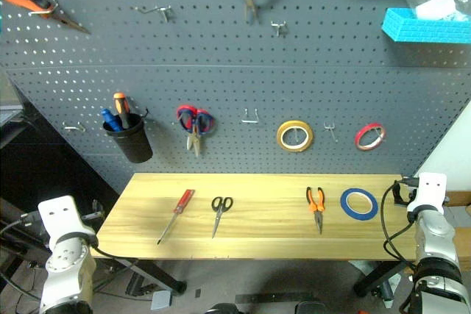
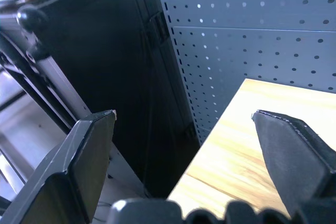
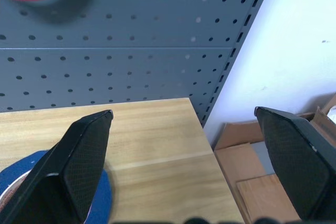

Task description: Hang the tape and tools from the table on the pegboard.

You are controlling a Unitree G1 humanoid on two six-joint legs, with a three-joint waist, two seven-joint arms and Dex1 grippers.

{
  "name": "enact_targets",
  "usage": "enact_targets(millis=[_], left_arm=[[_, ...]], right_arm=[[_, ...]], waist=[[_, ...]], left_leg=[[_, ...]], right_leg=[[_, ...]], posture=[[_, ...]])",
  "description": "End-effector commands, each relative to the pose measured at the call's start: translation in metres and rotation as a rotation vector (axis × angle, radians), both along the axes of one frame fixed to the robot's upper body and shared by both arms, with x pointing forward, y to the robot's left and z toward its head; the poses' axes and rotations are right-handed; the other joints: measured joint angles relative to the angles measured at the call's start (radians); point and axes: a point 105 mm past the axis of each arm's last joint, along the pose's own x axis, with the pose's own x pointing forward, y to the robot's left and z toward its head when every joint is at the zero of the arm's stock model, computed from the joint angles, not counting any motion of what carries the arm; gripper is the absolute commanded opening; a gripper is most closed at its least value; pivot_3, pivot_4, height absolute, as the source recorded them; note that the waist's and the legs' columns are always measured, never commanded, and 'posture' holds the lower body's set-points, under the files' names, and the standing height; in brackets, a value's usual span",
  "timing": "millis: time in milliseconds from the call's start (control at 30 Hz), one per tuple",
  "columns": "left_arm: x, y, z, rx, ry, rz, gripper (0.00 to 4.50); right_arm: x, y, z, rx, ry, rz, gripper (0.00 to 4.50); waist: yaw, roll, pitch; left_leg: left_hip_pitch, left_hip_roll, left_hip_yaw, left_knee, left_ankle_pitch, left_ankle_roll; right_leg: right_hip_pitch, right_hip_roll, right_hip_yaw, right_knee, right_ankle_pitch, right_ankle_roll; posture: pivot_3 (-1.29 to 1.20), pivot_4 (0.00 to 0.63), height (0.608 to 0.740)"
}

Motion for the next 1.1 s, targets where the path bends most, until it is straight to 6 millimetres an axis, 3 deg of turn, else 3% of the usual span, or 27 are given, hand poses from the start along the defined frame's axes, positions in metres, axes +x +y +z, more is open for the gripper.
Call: enact_targets(millis=[33,267,367,500,600,667,767,867,967,1100], left_arm=[[0.008,-0.001,0.016,0.059,-0.030,-0.036,4.46],[0.008,-0.005,0.007,-0.043,-0.039,-0.005,4.46],[0.020,-0.026,0.010,-0.190,-0.112,-0.075,4.46],[0.033,-0.057,0.021,-0.221,-0.110,-0.193,4.46],[0.039,-0.073,0.026,-0.220,-0.051,-0.234,4.46],[0.045,-0.084,0.034,-0.235,-0.058,-0.286,4.46],[0.054,-0.110,0.046,-0.279,-0.092,-0.460,4.46],[0.060,-0.128,0.055,-0.155,-0.042,-0.583,4.46],[0.063,-0.177,0.066,-0.086,0.037,-0.912,4.46],[0.062,-0.217,0.083,0.005,0.091,-1.231,4.46]], right_arm=[[0.005,-0.005,0.019,-0.034,-0.066,0.001,4.50],[0.001,-0.003,0.015,-0.037,-0.057,0.016,4.50],[0.000,0.000,0.017,-0.028,-0.059,0.068,4.50],[-0.001,0.014,0.015,-0.034,-0.034,0.150,4.50],[-0.003,0.028,0.015,-0.023,-0.023,0.214,4.50],[-0.004,0.048,0.017,-0.012,-0.021,0.295,4.50],[-0.006,0.075,0.023,-0.026,-0.020,0.398,4.50],[-0.011,0.097,0.023,-0.004,0.027,0.508,4.50],[-0.015,0.114,0.017,-0.006,0.135,0.613,4.50],[-0.007,0.129,0.020,-0.042,0.198,0.679,4.50]], waist=[[0.000,0.000,0.000],[0.000,0.000,0.000],[0.000,-0.001,0.000],[-0.001,-0.003,0.001],[-0.002,-0.002,0.002],[-0.002,-0.002,0.005],[-0.004,-0.003,0.024],[-0.005,-0.004,0.047],[-0.004,-0.005,0.079],[-0.004,-0.004,0.122]], left_leg=[[0.000,0.000,0.000,0.000,0.000,0.000],[0.000,0.000,0.000,0.000,0.000,0.000],[0.000,0.000,0.000,0.000,0.000,0.000],[-0.001,0.000,0.000,0.000,0.000,0.000],[-0.001,0.000,0.000,0.000,0.000,0.000],[-0.001,0.000,0.000,0.000,0.000,0.000],[-0.002,0.001,0.000,0.000,0.000,0.000],[-0.003,0.001,0.001,0.001,0.000,0.000],[-0.004,0.001,0.000,0.001,0.000,0.001],[-0.007,0.001,0.001,0.001,-0.001,0.001]], right_leg=[[0.000,0.000,0.000,0.000,0.000,0.000],[0.000,0.000,0.000,0.000,0.000,0.000],[0.000,0.000,0.000,0.000,0.000,0.000],[0.000,0.000,0.000,0.000,0.000,0.000],[0.000,0.000,0.000,0.000,0.000,0.000],[0.000,0.000,0.000,0.000,0.000,0.000],[-0.001,0.000,-0.001,0.000,0.000,0.000],[-0.002,0.000,0.000,0.000,0.000,0.000],[-0.003,0.000,-0.001,0.000,0.000,0.000],[-0.006,0.000,-0.001,0.000,0.000,-0.001]], posture=[[0.00,0.000,0.740],[0.00,0.000,0.740],[-0.01,0.006,0.740],[-0.03,0.022,0.740],[-0.03,0.032,0.740],[-0.04,0.054,0.740],[-0.05,0.084,0.740],[-0.07,0.136,0.740],[-0.08,0.167,0.740],[-0.11,0.222,0.740]])
